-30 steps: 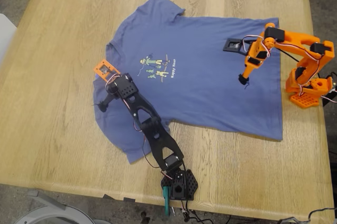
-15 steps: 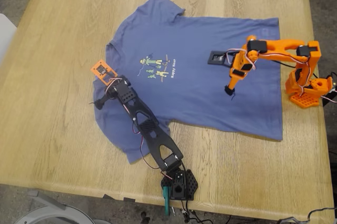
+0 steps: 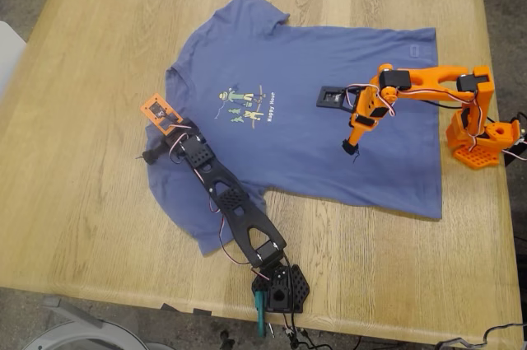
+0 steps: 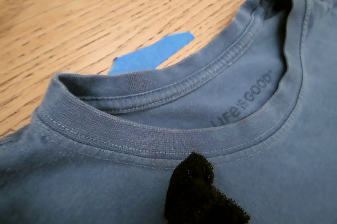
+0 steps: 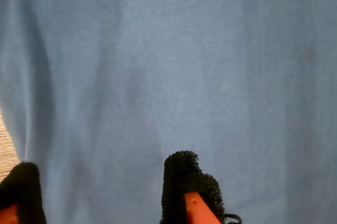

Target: Fold a T-shirt

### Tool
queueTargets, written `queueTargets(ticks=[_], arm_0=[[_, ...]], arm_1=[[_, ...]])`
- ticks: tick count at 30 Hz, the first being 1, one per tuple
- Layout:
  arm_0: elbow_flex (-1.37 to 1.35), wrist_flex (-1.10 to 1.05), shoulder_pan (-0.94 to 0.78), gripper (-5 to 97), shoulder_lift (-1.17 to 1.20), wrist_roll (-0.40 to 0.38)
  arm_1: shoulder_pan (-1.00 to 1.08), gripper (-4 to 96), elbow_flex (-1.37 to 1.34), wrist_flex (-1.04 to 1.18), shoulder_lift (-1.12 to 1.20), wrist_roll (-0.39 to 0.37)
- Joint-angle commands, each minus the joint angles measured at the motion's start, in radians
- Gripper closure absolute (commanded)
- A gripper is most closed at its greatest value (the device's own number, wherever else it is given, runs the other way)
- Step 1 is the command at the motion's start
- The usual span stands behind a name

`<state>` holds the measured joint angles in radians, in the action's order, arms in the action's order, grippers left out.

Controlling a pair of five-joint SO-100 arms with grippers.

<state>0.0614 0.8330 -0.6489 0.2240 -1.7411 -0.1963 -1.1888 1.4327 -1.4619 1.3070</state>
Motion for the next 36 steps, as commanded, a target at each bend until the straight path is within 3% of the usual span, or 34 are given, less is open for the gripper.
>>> queueTargets(ticks=[1, 9, 21, 32, 36], arm_0=[[0.025, -0.067, -0.011, 26, 0.041, 0.009], [0.026, -0.164, -0.012, 27, -0.032, 0.020], [0.037, -0.080, 0.043, 42, -0.078, 0.040], [0.198, 0.029, 0.086, 65, -0.215, -0.002], [0.272, 0.089, 0.101, 82, -0.255, -0.026]], arm_1=[[-0.005, 58.5, 0.000, -0.012, -0.006, -0.005], [0.002, 59.6, -0.077, -0.071, -0.005, -0.008], [0.012, 60.9, -0.247, -0.350, 0.015, -0.025], [0.014, 61.6, -0.301, -0.531, 0.046, -0.035], [0.021, 61.1, -0.304, -0.611, 0.074, -0.029]])
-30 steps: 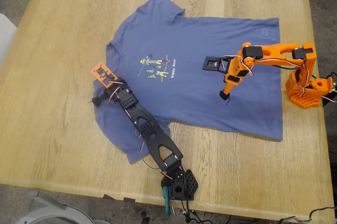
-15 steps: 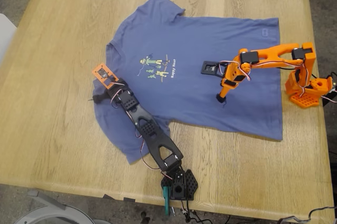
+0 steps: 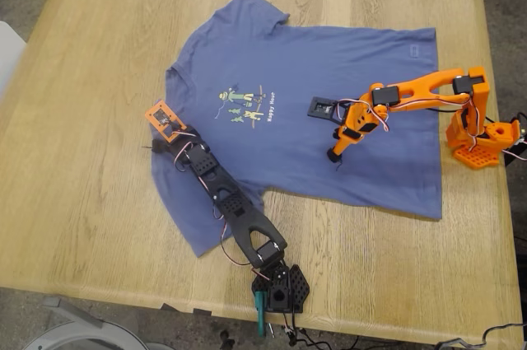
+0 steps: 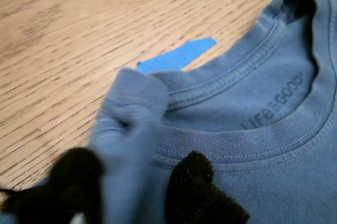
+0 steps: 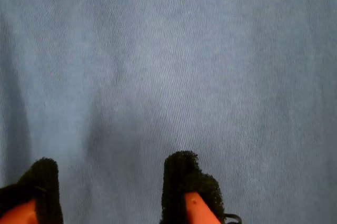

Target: Fold a T-shirt

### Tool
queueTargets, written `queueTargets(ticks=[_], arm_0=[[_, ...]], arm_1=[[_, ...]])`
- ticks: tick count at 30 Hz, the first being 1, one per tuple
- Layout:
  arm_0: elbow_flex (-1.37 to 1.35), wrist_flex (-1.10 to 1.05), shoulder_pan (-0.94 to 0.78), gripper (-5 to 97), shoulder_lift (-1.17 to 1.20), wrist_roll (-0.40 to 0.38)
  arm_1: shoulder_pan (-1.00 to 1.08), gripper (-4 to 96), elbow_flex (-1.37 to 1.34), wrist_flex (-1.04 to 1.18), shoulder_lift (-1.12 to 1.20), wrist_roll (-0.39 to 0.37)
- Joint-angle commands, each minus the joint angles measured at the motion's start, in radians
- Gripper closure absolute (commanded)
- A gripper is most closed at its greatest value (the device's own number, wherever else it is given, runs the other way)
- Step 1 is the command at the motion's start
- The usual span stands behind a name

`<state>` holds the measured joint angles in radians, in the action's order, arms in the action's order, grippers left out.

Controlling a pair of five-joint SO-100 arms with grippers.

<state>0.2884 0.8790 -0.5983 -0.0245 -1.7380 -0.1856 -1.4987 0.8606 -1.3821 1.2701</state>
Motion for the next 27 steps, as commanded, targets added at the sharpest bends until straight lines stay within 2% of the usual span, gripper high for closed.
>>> queueTargets(ticks=[1, 3, 14, 27], arm_0=[[0.044, 0.043, 0.058, 87, -0.005, -0.032], [0.044, 0.037, 0.074, 92, -0.002, -0.035], [0.046, 0.061, 0.129, 92, 0.040, -0.037], [0.046, 0.172, 0.163, 92, 0.175, -0.037]], arm_1=[[0.012, 61.1, 0.009, -0.046, 0.002, 0.011], [0.012, 61.4, 0.014, -0.058, 0.011, 0.012], [0.037, 62.7, -0.003, -0.101, 0.038, 0.020], [0.051, 62.4, -0.052, -0.413, 0.206, -0.002]])
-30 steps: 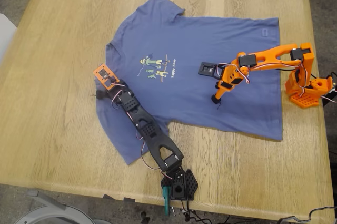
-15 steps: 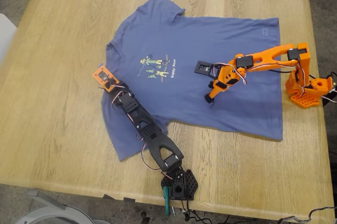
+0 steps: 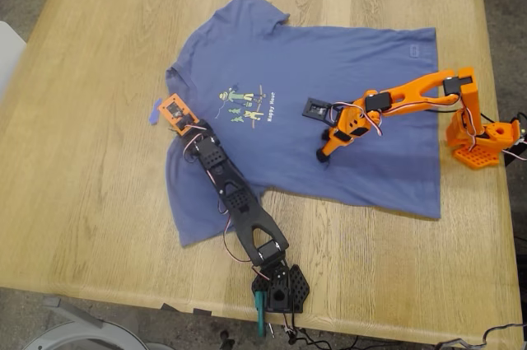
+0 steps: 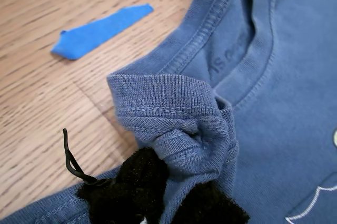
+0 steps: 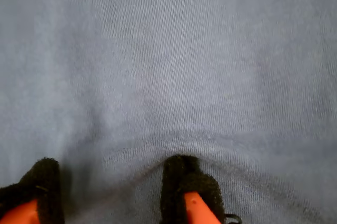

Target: Fold a T-shirt

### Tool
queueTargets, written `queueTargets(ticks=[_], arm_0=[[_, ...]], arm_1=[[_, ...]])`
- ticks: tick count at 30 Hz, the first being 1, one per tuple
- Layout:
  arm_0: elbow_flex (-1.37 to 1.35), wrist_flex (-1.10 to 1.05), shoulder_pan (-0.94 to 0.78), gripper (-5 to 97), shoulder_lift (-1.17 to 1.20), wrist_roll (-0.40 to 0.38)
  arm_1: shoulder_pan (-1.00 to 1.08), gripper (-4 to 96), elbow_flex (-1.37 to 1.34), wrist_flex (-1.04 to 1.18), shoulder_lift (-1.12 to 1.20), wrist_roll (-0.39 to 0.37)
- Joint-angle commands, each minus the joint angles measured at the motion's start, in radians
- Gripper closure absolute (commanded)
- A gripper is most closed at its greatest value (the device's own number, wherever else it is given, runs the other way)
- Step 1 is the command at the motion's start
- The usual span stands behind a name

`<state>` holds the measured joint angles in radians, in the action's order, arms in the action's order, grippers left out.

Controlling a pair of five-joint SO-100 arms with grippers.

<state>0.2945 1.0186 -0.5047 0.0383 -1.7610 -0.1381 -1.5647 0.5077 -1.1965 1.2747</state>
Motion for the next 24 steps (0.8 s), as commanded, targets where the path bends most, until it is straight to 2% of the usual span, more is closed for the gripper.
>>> queueTargets(ticks=[1, 8, 18, 21, 24], arm_0=[[0.040, 0.040, 0.071, 92, 0.121, -0.014], [0.040, 0.098, 0.101, 92, 0.190, -0.014], [0.041, 0.190, 0.175, 92, 0.291, -0.014], [0.041, 0.216, 0.206, 92, 0.319, -0.014], [0.041, 0.239, 0.229, 92, 0.347, -0.014]], arm_1=[[0.003, 62.4, 0.015, -0.084, 0.037, -0.008], [0.008, 63.4, 0.006, -0.206, 0.100, -0.026], [0.041, 67.1, 0.012, -0.236, 0.152, -0.032], [0.043, 87.5, 0.061, -0.212, 0.192, -0.005], [0.041, 91.1, 0.091, -0.199, 0.221, 0.012]])
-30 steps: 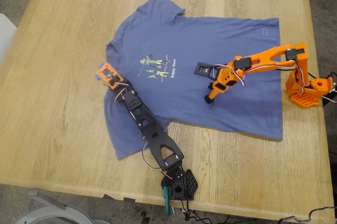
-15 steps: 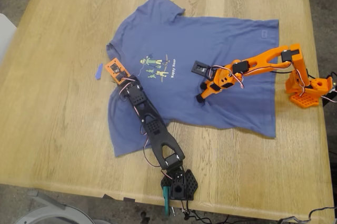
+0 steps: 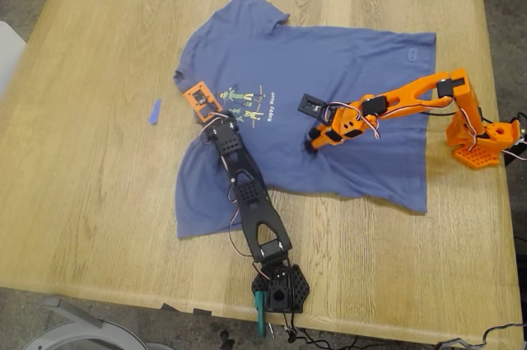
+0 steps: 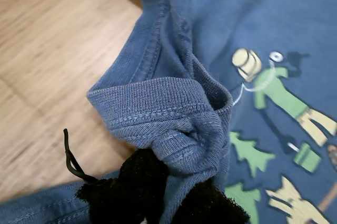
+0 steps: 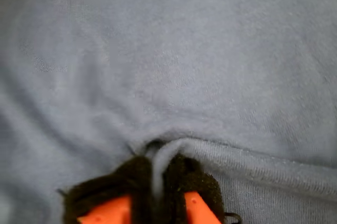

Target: Fold a T-shirt

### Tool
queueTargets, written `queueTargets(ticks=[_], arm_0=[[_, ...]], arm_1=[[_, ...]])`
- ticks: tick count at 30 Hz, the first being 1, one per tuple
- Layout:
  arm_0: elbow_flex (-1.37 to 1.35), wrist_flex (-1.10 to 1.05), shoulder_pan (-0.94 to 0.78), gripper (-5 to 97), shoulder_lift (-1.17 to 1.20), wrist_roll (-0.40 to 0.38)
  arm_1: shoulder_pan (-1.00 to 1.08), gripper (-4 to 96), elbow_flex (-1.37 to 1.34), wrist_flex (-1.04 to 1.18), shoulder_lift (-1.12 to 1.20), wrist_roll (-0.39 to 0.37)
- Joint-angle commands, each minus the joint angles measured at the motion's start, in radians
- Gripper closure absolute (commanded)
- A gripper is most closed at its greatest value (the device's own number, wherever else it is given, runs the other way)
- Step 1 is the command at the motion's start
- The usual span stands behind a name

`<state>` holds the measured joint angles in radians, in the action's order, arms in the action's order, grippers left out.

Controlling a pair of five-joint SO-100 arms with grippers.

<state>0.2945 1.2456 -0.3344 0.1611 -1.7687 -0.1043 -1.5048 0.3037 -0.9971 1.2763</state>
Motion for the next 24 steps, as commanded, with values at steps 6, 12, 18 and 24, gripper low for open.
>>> queueTargets(ticks=[6, 12, 18, 24], arm_0=[[0.041, 0.034, 0.089, 92, 0.291, -0.008], [0.041, 0.078, 0.149, 92, 0.396, -0.008], [0.041, 0.123, 0.247, 92, 0.489, -0.005], [0.041, 0.153, 0.373, 92, 0.525, -0.003]], arm_1=[[0.032, 91.1, 0.011, 0.000, 0.012, -0.008], [0.137, 91.2, -0.029, -0.018, -0.049, -0.014], [0.239, 91.2, -0.043, -0.028, -0.101, -0.009], [0.319, 91.2, -0.044, -0.058, -0.143, -0.020]])
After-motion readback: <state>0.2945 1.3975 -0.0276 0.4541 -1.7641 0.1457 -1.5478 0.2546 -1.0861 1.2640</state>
